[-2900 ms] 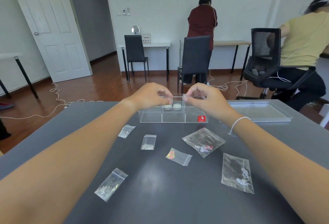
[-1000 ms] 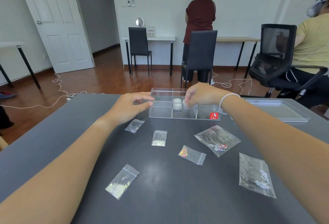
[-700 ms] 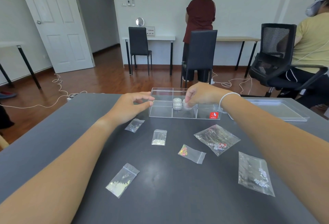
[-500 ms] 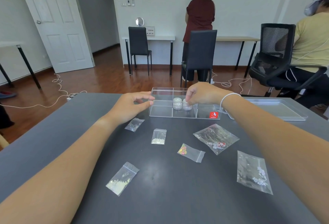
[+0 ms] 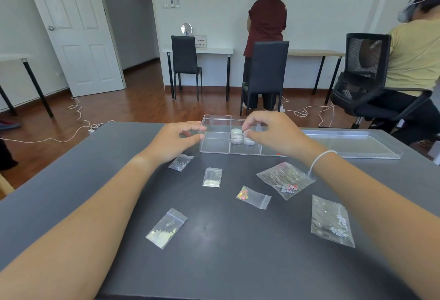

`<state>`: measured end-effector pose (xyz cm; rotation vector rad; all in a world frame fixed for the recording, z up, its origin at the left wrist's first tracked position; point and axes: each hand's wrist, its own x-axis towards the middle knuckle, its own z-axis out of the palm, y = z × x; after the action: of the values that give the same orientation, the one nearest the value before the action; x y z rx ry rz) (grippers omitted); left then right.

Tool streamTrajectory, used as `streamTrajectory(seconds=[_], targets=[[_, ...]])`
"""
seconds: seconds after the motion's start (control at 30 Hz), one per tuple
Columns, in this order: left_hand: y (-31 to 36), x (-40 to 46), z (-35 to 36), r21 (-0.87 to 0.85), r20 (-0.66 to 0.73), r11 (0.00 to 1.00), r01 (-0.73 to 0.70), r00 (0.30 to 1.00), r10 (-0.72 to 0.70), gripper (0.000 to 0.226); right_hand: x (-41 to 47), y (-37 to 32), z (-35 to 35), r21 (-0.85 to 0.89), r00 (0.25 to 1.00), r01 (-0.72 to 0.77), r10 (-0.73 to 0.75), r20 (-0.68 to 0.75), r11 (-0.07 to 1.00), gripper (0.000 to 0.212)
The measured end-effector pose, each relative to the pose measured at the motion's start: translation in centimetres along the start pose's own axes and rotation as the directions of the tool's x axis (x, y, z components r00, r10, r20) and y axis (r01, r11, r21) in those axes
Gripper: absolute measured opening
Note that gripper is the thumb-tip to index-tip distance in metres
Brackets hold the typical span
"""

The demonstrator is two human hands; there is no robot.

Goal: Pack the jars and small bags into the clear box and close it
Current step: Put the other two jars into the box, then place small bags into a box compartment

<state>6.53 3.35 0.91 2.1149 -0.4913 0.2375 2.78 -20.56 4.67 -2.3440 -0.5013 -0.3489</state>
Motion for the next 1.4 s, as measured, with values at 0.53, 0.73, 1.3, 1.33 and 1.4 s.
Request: streamTrajectory(seconds=[0.53, 0.73, 1.3, 1.33, 1.4], targets=[[-0.3, -3.1, -1.6, 0.082, -0.001, 0.989, 0.122, 0.992, -0.123, 0.016, -3.3, -1.8, 4.7, 0.033, 0.983, -0.005, -0.001, 0.183, 0.999, 0.012], [-0.8, -3.7, -2.4, 0.129, 0.09, 0.976, 0.176, 0.978, -0.188, 0.013, -3.0, -2.0, 5.8, 0.007, 0.976, -0.042, 0.04, 0.213, 0.999, 0.013], [-0.9, -3.5, -2.4, 0.359, 0.176, 0.921, 0.149, 0.959, -0.224, 0.029, -3.5, -2.3, 6.8, -0.11, 0.975, -0.06, 0.082, 0.206, 0.992, 0.031], [-0.9, -3.5, -2.4, 0.352, 0.175, 0.924, 0.149, 0.959, -0.221, 0.027, -3.5, -2.4, 6.8, -0.105, 0.975, -0.063, 0.084, 0.205, 0.992, 0.029], [-0.7, -3.6, -2.4, 0.336, 0.172, 0.93, 0.148, 0.961, -0.215, 0.022, -3.5, -2.5, 6.8, -0.103, 0.975, -0.067, 0.087, 0.204, 0.992, 0.026]])
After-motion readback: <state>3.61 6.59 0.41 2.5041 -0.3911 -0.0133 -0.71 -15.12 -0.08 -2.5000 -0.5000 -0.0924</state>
